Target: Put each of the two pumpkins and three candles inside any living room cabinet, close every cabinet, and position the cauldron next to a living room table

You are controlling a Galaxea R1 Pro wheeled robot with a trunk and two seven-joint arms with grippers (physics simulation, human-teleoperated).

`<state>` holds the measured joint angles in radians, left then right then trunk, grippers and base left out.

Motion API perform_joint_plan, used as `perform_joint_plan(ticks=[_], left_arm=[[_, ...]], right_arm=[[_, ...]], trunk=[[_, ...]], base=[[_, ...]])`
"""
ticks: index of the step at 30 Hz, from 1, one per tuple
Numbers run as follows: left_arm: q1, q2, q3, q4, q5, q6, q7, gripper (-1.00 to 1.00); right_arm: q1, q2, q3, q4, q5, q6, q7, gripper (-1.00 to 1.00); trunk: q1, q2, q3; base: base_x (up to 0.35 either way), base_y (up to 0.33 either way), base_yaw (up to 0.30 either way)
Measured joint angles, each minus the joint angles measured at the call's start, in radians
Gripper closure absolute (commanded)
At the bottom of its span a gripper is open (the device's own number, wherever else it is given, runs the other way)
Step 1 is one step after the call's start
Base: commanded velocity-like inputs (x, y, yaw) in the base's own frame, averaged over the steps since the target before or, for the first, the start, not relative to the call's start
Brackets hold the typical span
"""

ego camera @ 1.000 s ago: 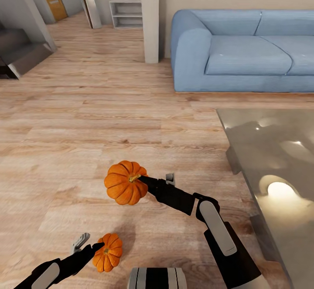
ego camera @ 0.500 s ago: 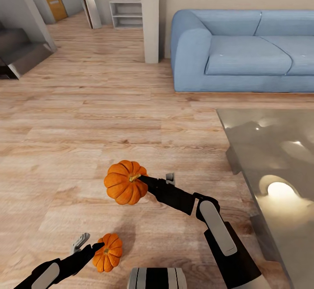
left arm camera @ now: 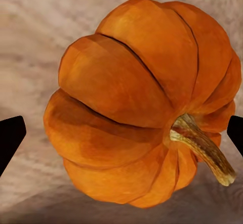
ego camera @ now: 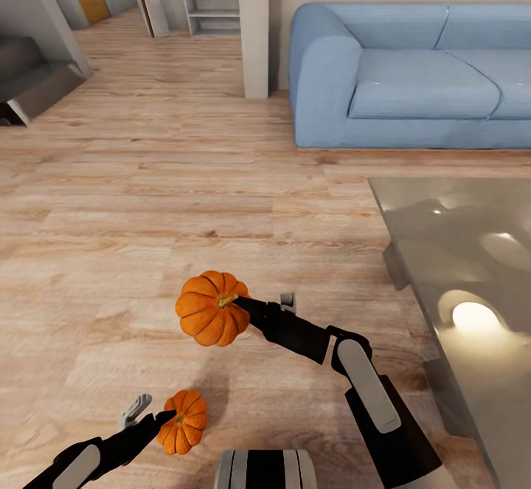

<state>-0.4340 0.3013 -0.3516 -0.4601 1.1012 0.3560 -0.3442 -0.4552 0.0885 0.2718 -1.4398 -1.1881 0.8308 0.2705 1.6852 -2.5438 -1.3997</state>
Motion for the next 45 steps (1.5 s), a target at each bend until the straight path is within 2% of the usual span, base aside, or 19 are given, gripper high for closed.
perform_joint_plan(ticks=[7,15,45], left_arm=[[0.000,0.001,0.000,0.000,0.000,0.000,-0.001,-1.00],[0.000,0.003,0.000,0.000,-0.001,0.000,-0.032,-1.00],[0.000,0.004,0.001,0.000,0.000,0.000,-0.034,-1.00]], right_arm=[[0.004,0.000,-0.001,0.000,0.000,0.000,0.025,1.00],[0.005,0.000,-0.001,0.002,0.002,0.000,0.026,1.00],[0.005,0.000,-0.001,0.002,0.005,0.000,0.027,1.00]], trunk=[[0.000,0.000,0.000],[0.000,0.000,0.000],[0.000,0.000,0.000]], base=[[0.000,0.000,0.000],[0.000,0.000,0.000],[-0.013,0.035,0.000]])
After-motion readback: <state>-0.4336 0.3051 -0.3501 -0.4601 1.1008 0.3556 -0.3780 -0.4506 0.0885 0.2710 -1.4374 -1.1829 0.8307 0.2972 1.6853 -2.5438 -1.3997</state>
